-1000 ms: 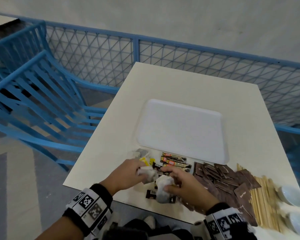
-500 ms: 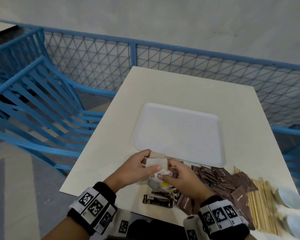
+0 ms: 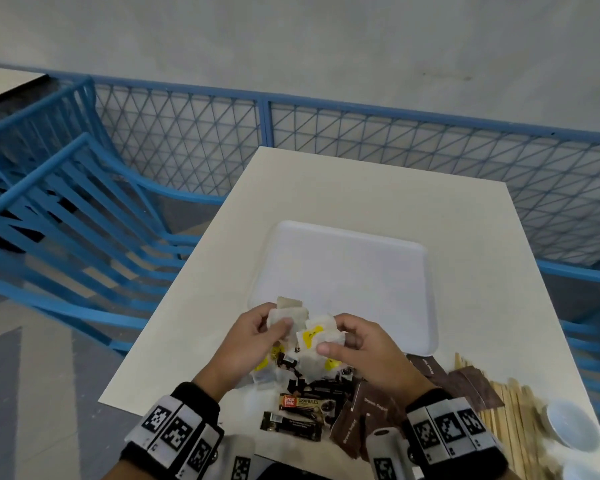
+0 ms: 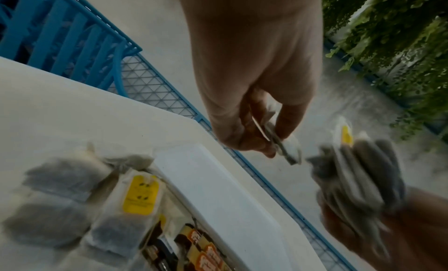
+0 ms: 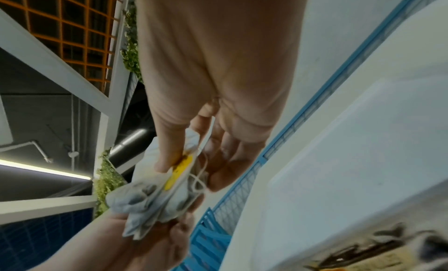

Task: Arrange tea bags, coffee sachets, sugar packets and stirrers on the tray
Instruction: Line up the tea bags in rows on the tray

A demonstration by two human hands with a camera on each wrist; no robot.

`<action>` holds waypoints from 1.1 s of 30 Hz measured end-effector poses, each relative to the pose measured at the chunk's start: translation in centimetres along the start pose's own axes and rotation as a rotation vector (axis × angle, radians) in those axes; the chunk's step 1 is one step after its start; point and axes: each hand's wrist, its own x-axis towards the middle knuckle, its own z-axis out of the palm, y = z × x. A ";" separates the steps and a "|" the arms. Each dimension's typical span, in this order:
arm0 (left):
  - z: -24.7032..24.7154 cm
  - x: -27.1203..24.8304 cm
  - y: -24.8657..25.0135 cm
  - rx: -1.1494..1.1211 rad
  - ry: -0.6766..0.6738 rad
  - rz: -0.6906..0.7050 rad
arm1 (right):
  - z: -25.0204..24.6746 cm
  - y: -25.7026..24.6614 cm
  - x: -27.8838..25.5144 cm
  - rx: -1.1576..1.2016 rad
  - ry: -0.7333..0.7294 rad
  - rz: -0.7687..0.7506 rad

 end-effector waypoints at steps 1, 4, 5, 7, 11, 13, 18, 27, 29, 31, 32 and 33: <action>0.5 0.0 0.2 -0.009 -0.035 -0.008 | 0.2 -0.3 0.3 0.002 0.001 -0.016; 1.5 -0.1 0.5 -0.166 -0.117 -0.049 | 0.6 -0.7 1.3 -0.016 0.057 -0.068; 1.8 0.0 0.7 -0.251 -0.102 -0.069 | 0.7 -0.6 1.6 -0.033 0.100 -0.081; 2.6 0.1 1.1 -0.405 -0.086 -0.115 | 0.7 -0.6 2.0 -0.057 0.144 -0.102; 3.4 0.1 1.9 -0.611 -0.143 -0.206 | 0.9 -0.8 2.5 -0.037 0.119 -0.157; 3.4 0.2 2.3 -0.615 -0.153 -0.214 | 0.9 -0.8 2.9 -0.095 0.190 -0.175; 2.5 1.1 2.6 -0.549 -0.157 -0.170 | 0.5 -1.0 4.5 -0.201 0.310 -0.189; -1.2 5.5 2.5 -0.492 -0.086 -0.160 | -0.2 -1.7 9.0 -0.038 0.239 -0.079; -2.3 6.6 2.1 -0.479 -0.057 -0.161 | -0.5 -1.9 10.1 0.017 0.233 -0.022; -3.6 7.8 1.5 -0.475 -0.002 -0.176 | -0.8 -1.8 11.3 0.030 0.227 0.034; -4.4 8.3 1.3 -0.484 0.025 -0.183 | -1.0 -1.7 11.9 0.021 0.225 0.060; -5.1 8.9 1.0 -0.495 0.050 -0.190 | -1.2 -1.4 12.7 0.007 0.227 0.087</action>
